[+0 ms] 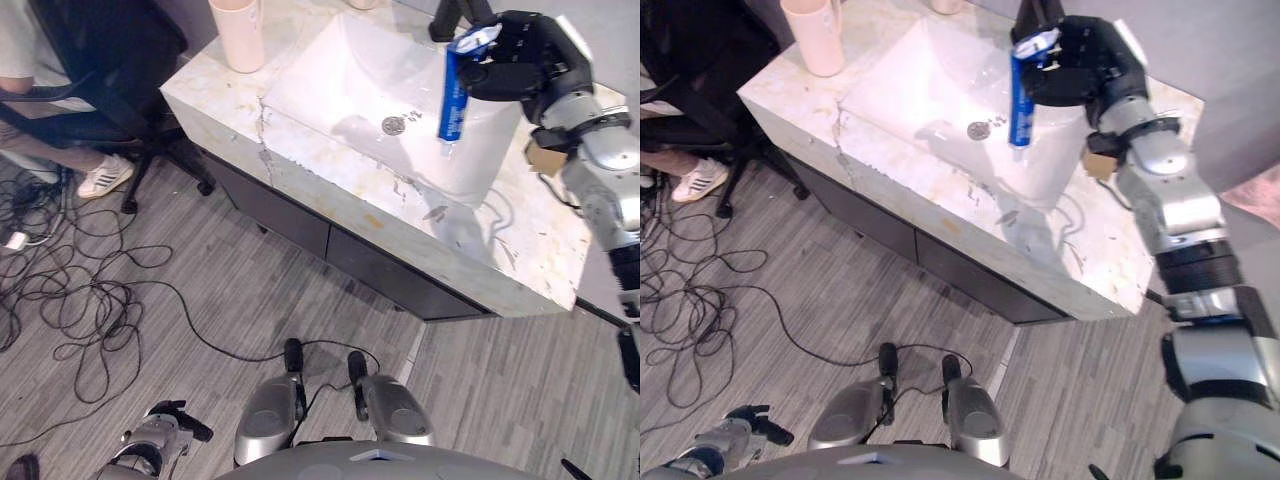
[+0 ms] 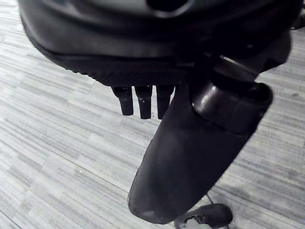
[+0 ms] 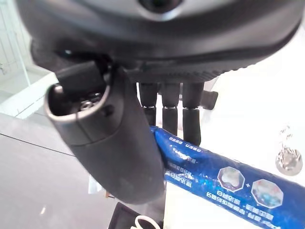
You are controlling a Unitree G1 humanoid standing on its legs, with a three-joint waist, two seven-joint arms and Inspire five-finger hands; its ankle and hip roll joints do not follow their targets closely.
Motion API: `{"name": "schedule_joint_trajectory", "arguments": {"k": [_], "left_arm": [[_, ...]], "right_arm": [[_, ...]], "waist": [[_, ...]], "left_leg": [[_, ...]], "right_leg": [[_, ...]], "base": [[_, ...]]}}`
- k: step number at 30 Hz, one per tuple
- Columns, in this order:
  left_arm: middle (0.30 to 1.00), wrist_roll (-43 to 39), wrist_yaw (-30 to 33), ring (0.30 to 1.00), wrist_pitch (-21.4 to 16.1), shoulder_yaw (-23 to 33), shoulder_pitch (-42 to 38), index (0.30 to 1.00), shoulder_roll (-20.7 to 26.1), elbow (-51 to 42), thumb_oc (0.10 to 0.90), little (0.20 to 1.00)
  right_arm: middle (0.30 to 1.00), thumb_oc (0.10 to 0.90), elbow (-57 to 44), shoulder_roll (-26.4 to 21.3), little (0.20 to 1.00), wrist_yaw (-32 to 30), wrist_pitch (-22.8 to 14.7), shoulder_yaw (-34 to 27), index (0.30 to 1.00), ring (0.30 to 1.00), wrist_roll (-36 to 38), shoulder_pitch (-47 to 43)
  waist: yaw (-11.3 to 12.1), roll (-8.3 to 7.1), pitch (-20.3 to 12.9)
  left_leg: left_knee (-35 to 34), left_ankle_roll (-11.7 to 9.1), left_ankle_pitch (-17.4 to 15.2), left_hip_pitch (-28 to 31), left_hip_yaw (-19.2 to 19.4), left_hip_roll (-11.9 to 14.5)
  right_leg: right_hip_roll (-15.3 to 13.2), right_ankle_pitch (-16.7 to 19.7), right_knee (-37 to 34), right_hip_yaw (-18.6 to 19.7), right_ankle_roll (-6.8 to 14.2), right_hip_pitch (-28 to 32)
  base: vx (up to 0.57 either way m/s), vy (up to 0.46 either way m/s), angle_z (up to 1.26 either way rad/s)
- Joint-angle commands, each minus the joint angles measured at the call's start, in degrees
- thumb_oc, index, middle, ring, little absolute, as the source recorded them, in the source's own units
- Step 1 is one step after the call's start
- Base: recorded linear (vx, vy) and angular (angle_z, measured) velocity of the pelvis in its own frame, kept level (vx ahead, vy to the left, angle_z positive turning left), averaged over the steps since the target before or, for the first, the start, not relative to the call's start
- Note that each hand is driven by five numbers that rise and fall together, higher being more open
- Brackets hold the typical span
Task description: Organize the bathroom.
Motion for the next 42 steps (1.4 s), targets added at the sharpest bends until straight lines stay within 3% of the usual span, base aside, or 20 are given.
{"name": "schedule_joint_trajectory", "arguments": {"k": [1,5,7,18,25,30,42], "left_arm": [[0.900,1.3,1.5,0.900,1.6,-0.2,5.7,0.900,4.6,0.3,0.800,0.900],[0.900,-1.0,1.1,0.900,0.3,-1.9,5.0,0.900,5.6,-0.7,0.800,0.900],[0.900,-0.7,1.3,0.900,1.5,-3.6,3.4,0.900,5.4,-1.8,0.800,0.900],[0.900,1.0,2.2,0.900,4.3,-5.3,4.4,0.900,5.3,-3.3,0.800,0.900],[0.900,1.6,1.8,0.900,5.2,-4.1,5.7,0.900,4.9,-3.8,0.800,0.900],[0.900,1.8,2.3,0.900,5.1,-2.9,6.8,0.900,2.8,-3.5,0.800,0.900],[0.900,0.7,3.4,0.900,2.4,-2.2,8.2,0.900,0.4,-0.4,0.800,0.900]], "right_arm": [[0.300,0.400,-5.5,-0.2,0.300,-3.1,-4.7,-3.9,0.300,0.300,-1.1,-8.5],[0.300,0.400,-4.3,1.8,0.300,-5.7,-5.0,-1.1,0.300,0.300,-2.8,-11.0],[0.300,0.400,-0.8,2.3,0.300,-5.5,-7.5,-0.8,0.300,0.300,-2.6,-12.6],[0.300,0.400,-4.3,5.6,0.300,-10.0,-10.4,-1.8,0.300,0.300,-11.0,-13.2],[0.300,0.400,-9.8,5.9,0.300,-9.4,-10.7,-2.6,0.300,0.300,-13.8,-13.3],[0.300,0.400,-14.5,9.4,0.300,-11.0,-10.9,-4.3,0.300,0.300,-17.9,-10.0],[0.300,0.400,-15.6,14.4,0.300,-14.4,-11.9,-4.7,0.300,0.300,-23.4,-5.1]], "waist": [[-0.5,-1.72,-6.4],[-0.2,-1.23,-7.2],[0.2,-0.70,-7.2],[2.1,1.32,-8.8],[2.5,1.13,-11.6],[3.2,0.35,-13.9],[3.3,0.50,-13.8]], "left_leg": [[10.1,-0.1,-7.9,-0.4,-4.5,-2.6],[10.4,-0.3,-6.6,-1.4,-4.5,-1.3],[9.4,-0.4,-5.8,-1.9,-4.5,-0.7],[6.2,-1.3,-4.7,-0.2,-6.0,-1.0],[4.8,-1.6,-4.8,1.5,-6.4,-0.8],[3.0,-1.9,-4.6,2.9,-6.7,-0.3],[2.3,-2.5,-4.0,4.1,-6.4,1.1]], "right_leg": [[-5.9,13.9,-13.0,3.4,3.2,-2.0],[-4.3,9.3,-16.1,3.6,2.8,1.8],[-4.1,8.9,-16.7,3.1,2.6,2.4],[-4.7,7.4,-17.8,0.9,2.9,5.2],[-4.6,6.8,-19.0,0.3,2.8,6.9],[-4.2,6.6,-20.5,-0.4,2.6,8.2],[-3.8,5.1,-19.1,-2.0,1.6,9.1]], "base": [[0.16,-0.168,0.07],[0.10,-0.203,0.21],[0.01,-0.135,0.39],[0.06,-0.047,0.19],[0.07,0.009,0.11],[0.06,0.002,0.05],[0.02,0.006,0.07]]}}
